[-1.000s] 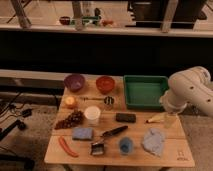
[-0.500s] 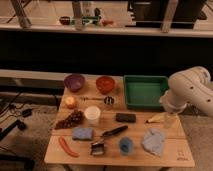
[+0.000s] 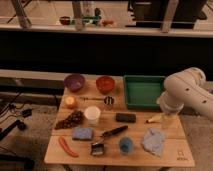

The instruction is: Place fork in table surface

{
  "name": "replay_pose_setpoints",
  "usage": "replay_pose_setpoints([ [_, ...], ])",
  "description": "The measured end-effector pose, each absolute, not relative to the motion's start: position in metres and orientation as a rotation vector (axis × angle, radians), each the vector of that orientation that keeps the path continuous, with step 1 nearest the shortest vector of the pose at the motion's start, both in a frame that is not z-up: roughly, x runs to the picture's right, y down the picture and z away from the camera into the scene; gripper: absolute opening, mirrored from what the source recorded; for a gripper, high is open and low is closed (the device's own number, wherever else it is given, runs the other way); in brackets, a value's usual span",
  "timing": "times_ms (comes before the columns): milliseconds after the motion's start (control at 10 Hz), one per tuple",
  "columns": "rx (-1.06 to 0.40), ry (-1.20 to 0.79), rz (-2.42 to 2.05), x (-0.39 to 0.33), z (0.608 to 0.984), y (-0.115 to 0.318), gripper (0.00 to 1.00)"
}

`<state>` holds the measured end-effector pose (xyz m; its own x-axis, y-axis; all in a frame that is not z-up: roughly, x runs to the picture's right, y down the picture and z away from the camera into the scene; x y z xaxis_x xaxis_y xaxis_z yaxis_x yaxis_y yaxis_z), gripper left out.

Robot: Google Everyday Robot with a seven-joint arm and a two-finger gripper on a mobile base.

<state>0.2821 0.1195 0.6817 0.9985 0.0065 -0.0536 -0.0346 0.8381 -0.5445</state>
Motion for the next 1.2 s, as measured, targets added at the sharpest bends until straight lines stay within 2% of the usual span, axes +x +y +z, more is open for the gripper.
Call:
replay_pose_setpoints([
  [400, -0.576, 0.029, -0.025, 0.256, 0.678, 0.124, 0.8],
  [1200, -0.573, 0.032, -0.027, 0.256, 0.679, 0.123, 0.8],
])
